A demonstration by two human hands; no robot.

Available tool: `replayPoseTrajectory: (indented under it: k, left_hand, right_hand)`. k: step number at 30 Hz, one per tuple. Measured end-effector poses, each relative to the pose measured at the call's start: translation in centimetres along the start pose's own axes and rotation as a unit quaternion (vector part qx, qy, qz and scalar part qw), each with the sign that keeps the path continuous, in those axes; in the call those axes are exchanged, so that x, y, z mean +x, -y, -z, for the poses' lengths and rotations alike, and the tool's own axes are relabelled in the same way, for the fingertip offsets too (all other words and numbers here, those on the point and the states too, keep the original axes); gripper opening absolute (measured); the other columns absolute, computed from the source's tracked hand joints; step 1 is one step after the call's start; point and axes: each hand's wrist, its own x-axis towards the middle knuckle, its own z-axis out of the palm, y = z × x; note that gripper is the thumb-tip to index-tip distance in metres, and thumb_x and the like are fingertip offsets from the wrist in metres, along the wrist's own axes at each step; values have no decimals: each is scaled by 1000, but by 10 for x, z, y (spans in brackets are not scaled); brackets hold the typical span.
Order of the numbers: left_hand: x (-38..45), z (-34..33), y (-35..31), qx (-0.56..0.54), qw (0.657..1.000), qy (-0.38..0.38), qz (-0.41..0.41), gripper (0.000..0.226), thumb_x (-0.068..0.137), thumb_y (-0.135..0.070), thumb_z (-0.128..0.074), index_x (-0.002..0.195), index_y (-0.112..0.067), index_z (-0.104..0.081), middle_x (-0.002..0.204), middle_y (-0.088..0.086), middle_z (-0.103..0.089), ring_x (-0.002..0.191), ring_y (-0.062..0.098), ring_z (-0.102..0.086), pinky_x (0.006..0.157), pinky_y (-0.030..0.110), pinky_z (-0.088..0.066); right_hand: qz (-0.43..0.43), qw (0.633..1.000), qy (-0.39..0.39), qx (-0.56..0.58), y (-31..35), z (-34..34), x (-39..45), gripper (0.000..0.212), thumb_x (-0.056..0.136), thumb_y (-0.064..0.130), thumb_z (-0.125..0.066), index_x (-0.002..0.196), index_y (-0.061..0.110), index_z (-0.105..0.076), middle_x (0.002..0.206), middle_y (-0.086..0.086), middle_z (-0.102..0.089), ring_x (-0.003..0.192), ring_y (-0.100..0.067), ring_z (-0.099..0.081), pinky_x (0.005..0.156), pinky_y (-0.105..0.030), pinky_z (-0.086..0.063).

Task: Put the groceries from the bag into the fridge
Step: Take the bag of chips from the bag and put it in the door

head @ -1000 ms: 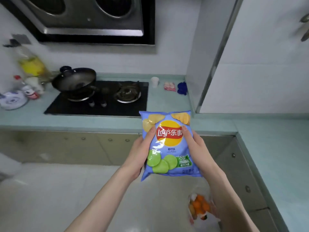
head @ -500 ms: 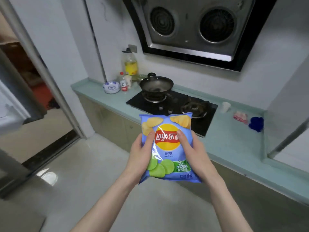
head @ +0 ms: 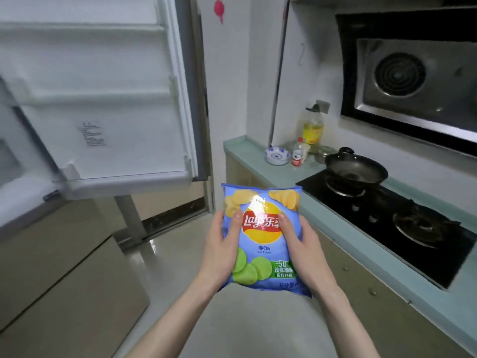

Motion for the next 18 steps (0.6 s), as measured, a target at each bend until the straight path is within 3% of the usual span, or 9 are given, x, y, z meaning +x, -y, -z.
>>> replayPoseTrajectory:
  k: [3, 6, 8, 13, 18]
  left_hand:
    - [14, 55, -4, 9, 999, -26, -29, 47, 92, -68, -55, 92, -21, -57, 92, 2, -73, 94, 28, -71, 87, 52, -58]
    - [26, 105, -8, 9, 997, -57, -56, 39, 103, -50, -52, 83, -17, -49, 66, -20, -61, 64, 1, -59, 64, 19, -47]
    - [31, 137, -12, 30, 994, -81, -69, 36, 105, -42, -50, 75, -22, -43, 54, -24, -52, 52, -6, -48, 52, 10, -37]
    - [43, 220, -14, 61, 987, -123, -87, 36, 105, -41, -49, 73, -28, -42, 53, -24, -52, 51, -4, -47, 52, 12, -36]
    - [52, 295, -18, 88, 976, -178, -93, 37, 103, -52, -48, 77, -25, -47, 62, -14, -56, 59, 7, -49, 62, 32, -43]
  right_hand:
    - [12, 999, 30, 13, 12, -56, 7, 33, 99, 53, -60, 117, 26, -67, 107, 9, -79, 98, -10, -76, 89, -36, -60]
    - [26, 998, 53, 13, 22, -111, 12, 31, 99, 52, -60, 115, 27, -67, 107, 10, -79, 99, -9, -76, 87, -33, -59]
    - [37, 997, 60, 7, 26, -147, 15, 31, 98, 53, -61, 113, 26, -68, 106, 11, -79, 98, -8, -76, 87, -33, -59]
    - [56, 995, 83, -6, 30, -234, 19, 31, 98, 55, -60, 111, 28, -68, 104, 12, -78, 97, -6, -75, 91, -39, -59]
    - [81, 989, 118, -23, 43, -310, 21, 35, 97, 61, -58, 114, 32, -69, 106, 14, -78, 97, -4, -74, 93, -41, -59]
